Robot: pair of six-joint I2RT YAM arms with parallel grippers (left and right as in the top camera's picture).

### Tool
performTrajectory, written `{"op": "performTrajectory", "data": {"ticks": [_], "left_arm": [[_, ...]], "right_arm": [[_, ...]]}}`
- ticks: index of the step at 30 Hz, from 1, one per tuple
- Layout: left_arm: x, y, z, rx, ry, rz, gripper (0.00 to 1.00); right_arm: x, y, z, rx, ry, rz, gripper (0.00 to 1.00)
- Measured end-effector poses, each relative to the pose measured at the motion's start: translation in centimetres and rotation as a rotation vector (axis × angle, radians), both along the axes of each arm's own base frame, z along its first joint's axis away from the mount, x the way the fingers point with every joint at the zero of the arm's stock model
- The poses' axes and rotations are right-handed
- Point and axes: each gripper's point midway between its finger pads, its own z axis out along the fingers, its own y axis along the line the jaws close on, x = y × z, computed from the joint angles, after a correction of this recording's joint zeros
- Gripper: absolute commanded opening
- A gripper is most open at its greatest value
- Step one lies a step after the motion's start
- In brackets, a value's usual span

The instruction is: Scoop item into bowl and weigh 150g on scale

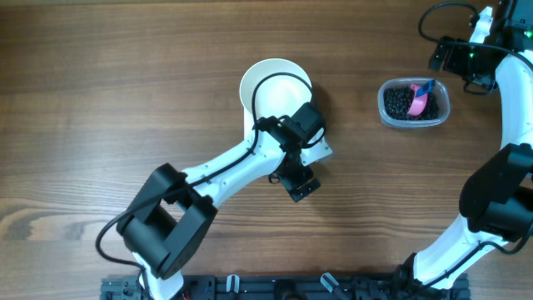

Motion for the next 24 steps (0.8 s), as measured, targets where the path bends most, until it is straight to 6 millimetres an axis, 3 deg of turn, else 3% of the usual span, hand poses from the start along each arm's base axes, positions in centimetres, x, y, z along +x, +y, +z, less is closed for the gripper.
{"op": "performTrajectory", "data": {"ticks": [3, 7, 17, 22, 24], "left_arm": [[0.2, 0.0, -1.6, 0.024, 0.011, -0.005, 1.0], [-0.1, 0.0, -2.3, 0.036, 0.021, -0.012, 1.0], [0.4, -0.4, -1.5, 0.009, -0.006, -0.01, 1.0], [2.8, 0.3, -1.0, 0.025, -0.098, 0.027, 1.0], [2.9, 0.4, -1.0, 0.032, -0.105, 0.028, 1.0]], "right_arm": [[0.0, 0.0, 0.0, 0.0, 0.0, 0.0, 1.0], [0.0, 0.0, 0.0, 0.0, 0.0, 0.0, 1.0], [0.0, 0.0, 0.0, 0.0, 0.0, 0.0, 1.0], [0.0, 0.0, 0.0, 0.0, 0.0, 0.0, 1.0], [0.0, 0.0, 0.0, 0.0, 0.0, 0.0, 1.0]]}}
